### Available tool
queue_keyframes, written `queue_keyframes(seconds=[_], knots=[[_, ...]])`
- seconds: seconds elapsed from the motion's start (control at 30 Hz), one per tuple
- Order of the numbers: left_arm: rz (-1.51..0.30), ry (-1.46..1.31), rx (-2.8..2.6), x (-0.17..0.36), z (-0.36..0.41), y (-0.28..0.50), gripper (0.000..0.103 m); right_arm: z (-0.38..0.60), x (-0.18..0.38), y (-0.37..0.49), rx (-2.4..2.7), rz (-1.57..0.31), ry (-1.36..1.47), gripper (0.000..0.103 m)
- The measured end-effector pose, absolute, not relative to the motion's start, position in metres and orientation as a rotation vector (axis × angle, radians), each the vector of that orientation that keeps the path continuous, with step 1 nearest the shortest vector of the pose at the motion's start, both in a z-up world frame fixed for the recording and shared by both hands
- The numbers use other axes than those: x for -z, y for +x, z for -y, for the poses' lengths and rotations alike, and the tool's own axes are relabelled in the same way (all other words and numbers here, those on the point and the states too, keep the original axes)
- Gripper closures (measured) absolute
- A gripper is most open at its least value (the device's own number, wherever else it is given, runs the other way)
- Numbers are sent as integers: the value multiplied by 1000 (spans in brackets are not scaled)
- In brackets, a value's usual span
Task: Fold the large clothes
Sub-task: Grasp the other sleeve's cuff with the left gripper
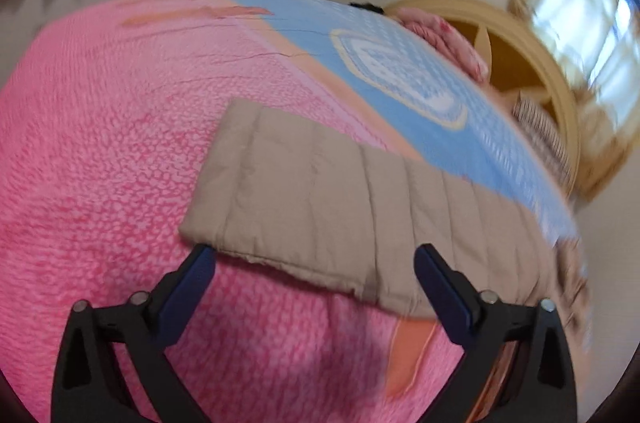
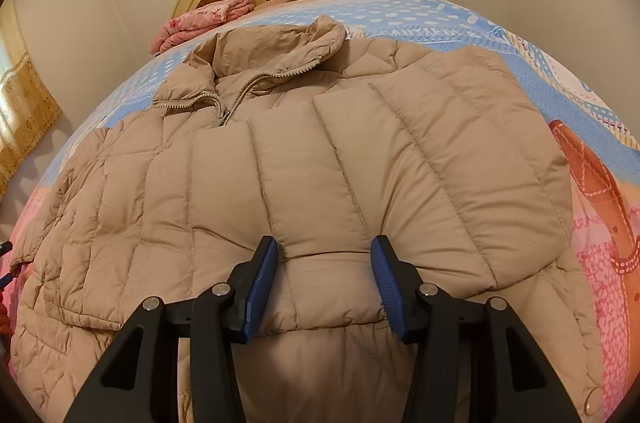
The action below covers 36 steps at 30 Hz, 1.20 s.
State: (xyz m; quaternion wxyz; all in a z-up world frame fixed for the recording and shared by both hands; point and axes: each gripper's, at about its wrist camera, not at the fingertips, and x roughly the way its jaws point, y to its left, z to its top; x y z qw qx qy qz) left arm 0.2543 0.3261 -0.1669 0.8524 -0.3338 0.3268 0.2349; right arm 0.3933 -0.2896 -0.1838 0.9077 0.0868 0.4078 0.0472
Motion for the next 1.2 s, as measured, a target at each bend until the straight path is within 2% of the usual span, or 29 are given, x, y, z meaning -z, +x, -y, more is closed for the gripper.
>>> queue_keyframes(seconds=[0.07, 0.23, 0.27, 0.3, 0.33, 0.77, 1.2], knots=[[-661, -751, -496, 173, -334, 258, 8, 289, 183, 393, -99, -841, 181, 53], [-636, -765, -506, 177, -344, 264, 31, 289, 183, 393, -100, -840, 185, 53], [-637, -763, -498, 177, -347, 264, 52, 289, 183, 393, -100, -840, 184, 53], [-636, -773, -474, 178, -349, 266, 86, 290, 183, 393, -100, -840, 184, 53], [-638, -782, -459, 179, -350, 268, 94, 290, 183, 393, -100, -840, 186, 53], [-465, -482, -390, 97, -319, 277, 97, 290, 184, 393, -100, -839, 185, 53], [-272, -348, -243, -9, -282, 275, 97, 290, 183, 393, -104, -834, 192, 53]])
